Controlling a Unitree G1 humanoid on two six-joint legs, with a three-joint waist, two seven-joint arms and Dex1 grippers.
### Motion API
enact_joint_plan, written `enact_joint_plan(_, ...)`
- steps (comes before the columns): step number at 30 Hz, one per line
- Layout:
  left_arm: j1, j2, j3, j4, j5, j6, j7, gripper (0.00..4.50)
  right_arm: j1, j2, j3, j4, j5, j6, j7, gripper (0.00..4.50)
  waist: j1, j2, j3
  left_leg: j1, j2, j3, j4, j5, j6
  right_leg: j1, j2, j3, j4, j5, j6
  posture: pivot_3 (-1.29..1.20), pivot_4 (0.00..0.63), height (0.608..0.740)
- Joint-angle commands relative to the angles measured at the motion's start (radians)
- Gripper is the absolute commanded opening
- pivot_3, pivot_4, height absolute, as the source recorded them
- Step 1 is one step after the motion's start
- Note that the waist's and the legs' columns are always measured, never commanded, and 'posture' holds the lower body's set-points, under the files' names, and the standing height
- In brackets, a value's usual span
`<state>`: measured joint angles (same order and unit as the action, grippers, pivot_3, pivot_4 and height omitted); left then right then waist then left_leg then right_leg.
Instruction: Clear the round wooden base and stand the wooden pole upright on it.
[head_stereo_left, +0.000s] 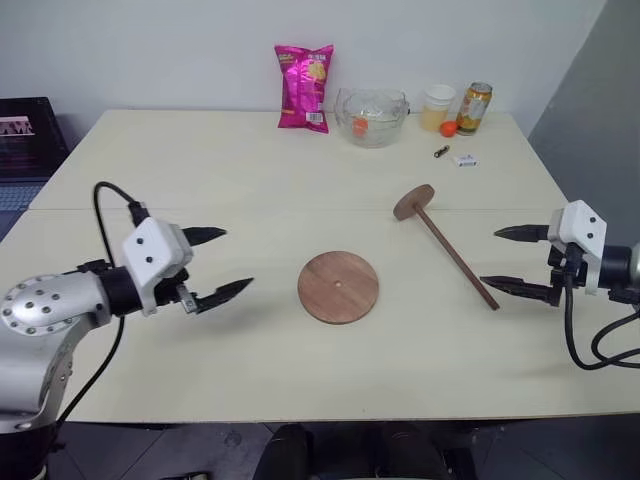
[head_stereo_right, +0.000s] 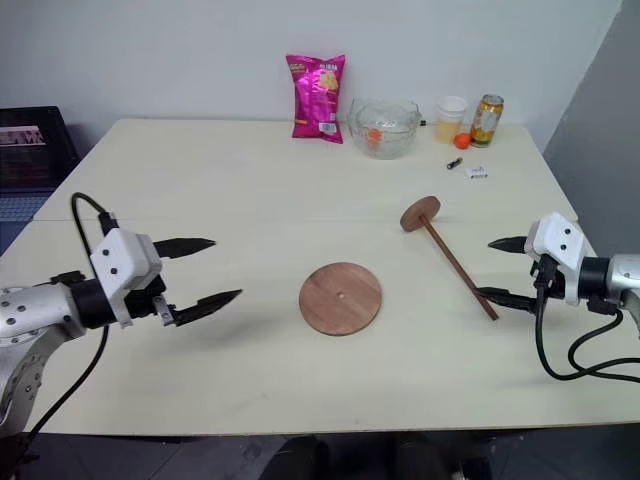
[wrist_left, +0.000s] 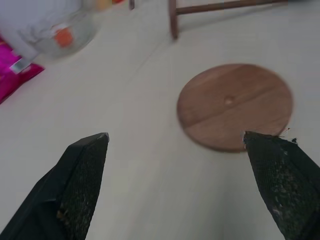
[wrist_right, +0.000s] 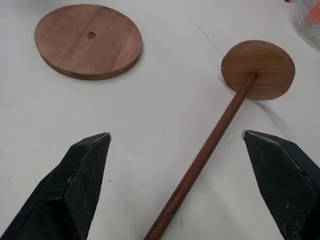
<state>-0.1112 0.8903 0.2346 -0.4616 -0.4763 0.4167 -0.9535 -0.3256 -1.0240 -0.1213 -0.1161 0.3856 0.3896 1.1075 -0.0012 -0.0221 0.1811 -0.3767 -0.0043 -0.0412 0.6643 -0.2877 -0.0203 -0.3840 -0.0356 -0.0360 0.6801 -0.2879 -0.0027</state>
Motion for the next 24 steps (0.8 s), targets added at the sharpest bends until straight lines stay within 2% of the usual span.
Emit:
enact_joint_plan(1, -0.055, -0.029, -0.1, -0.055, -0.022, 0.019, -0.006, 4.5, -0.064, 0.01, 0.044, -0.02, -0.02, 0.128, -0.061, 4.43, 0.0, 0.0, 0.0, 0.0, 0.0, 0.0, 0.0, 0.0, 0.0, 0.0, 0.0, 0.0, 0.0, 0.0, 0.0, 0.0, 0.15, 0.74)
enact_joint_plan(7, -0.144, -0.093, -0.221, -0.039, 0.014, 0.01, 0.012, 4.5, -0.242, 0.072, 0.151, 0.03, -0.074, 0.395, -0.192, 4.43, -0.001, 0.0, 0.0, -0.001, 0.0, 0.0, 0.0, 0.0, 0.0, -0.001, 0.0, 0.0, 0.001, 0.0, 0.0, 0.0, 0.15, 0.74)
enact_joint_plan(14, -0.204, -0.183, -0.318, -0.015, 0.056, -0.02, 0.027, 4.5, -0.491, 0.146, 0.369, 0.204, -0.184, 0.607, -0.214, 4.43, -0.001, 0.0, 0.0, -0.004, -0.001, 0.0, 0.001, 0.0, 0.0, -0.003, 0.0, 0.0, 0.0, 0.0, 0.0, 0.0, 0.15, 0.74)
enact_joint_plan(18, -0.239, -0.235, -0.362, 0.0, 0.079, -0.032, 0.043, 4.5, -0.63, 0.227, 0.455, 0.402, -0.229, 0.653, -0.191, 4.43, -0.002, 0.0, 0.0, -0.004, -0.001, 0.0, 0.001, 0.0, 0.0, -0.004, 0.0, 0.0, 0.0, 0.0, 0.0, 0.0, 0.15, 0.74)
enact_joint_plan(24, -0.252, -0.289, -0.406, 0.015, 0.135, -0.058, 0.074, 4.5, -0.801, 0.336, 0.567, 0.784, -0.341, 0.552, -0.132, 4.43, -0.002, 0.0, 0.0, -0.005, -0.001, 0.0, 0.001, 0.0, 0.0, -0.004, 0.0, 0.0, 0.0, 0.0, 0.0, 0.0, 0.15, 0.74)
